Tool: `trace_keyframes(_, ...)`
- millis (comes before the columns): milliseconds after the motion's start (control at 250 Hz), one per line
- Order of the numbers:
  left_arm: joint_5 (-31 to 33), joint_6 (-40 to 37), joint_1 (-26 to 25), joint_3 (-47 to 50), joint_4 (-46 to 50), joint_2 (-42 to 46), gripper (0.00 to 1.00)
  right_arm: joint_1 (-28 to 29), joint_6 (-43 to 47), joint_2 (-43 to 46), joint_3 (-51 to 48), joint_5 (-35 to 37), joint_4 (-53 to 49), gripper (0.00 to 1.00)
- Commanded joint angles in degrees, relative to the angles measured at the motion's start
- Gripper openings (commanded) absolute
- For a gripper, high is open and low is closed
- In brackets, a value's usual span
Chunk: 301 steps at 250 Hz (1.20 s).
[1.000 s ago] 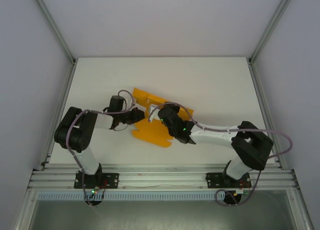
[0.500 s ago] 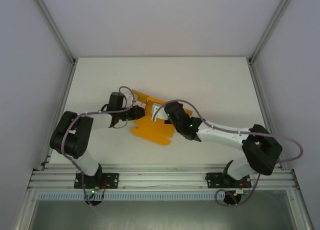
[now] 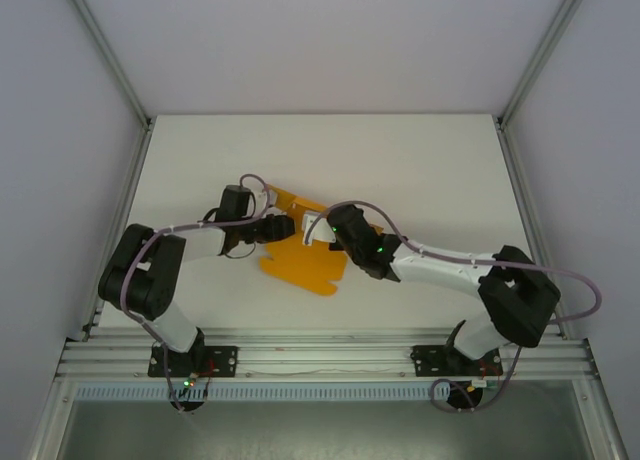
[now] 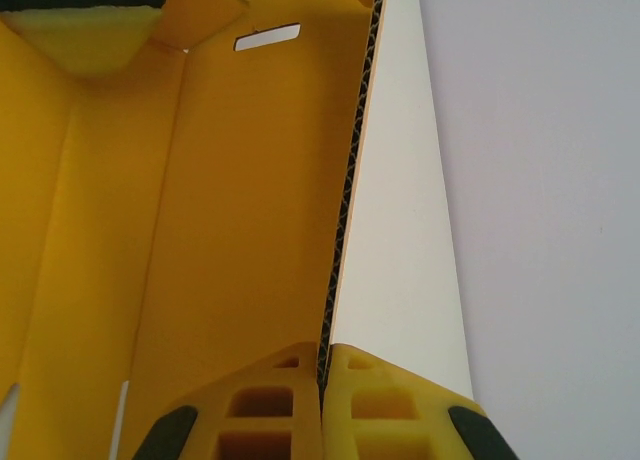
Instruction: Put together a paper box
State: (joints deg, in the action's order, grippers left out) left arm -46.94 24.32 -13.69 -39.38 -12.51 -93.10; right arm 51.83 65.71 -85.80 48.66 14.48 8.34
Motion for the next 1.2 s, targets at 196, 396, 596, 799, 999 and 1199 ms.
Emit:
trace_keyframes(196, 15.1, -4.4, 0.4, 3.2, 13.0, 12.0, 0.81, -2.7, 11.2, -1.8, -0.2, 2.0, 2.7, 0.0)
trace_keyframes(396, 21.1, -4.5, 2.7, -0.4, 17.9, 17.9, 1.0, -2.8, 18.7, -3.8, -2.0, 2.7, 12.5, 0.0)
trace_keyframes(596, 20.2, -14.5, 5.9, -8.1, 18.2, 18.3, 1.0, -3.2, 22.4, -5.9, -5.5, -1.1, 20.6, 0.0)
trace_keyframes(799, 10.0, -36.9, 8.4, -17.7, 28.1, 9.4, 1.0, -4.2, 26.9, -10.7, -8.6, -0.9, 34.4, 0.0)
trace_keyframes(999, 7.5, -52.5, 8.4, -29.2, 42.5, 0.7, 0.9, -4.2, 22.9, -7.4, -7.5, -3.7, 28.1, 0.0)
trace_keyframes(1199, 5.2, -62.1, 8.0, -41.5, 57.8, -10.7, 0.84, -4.2, 22.0, -5.6, -6.9, -3.5, 26.2, 0.0)
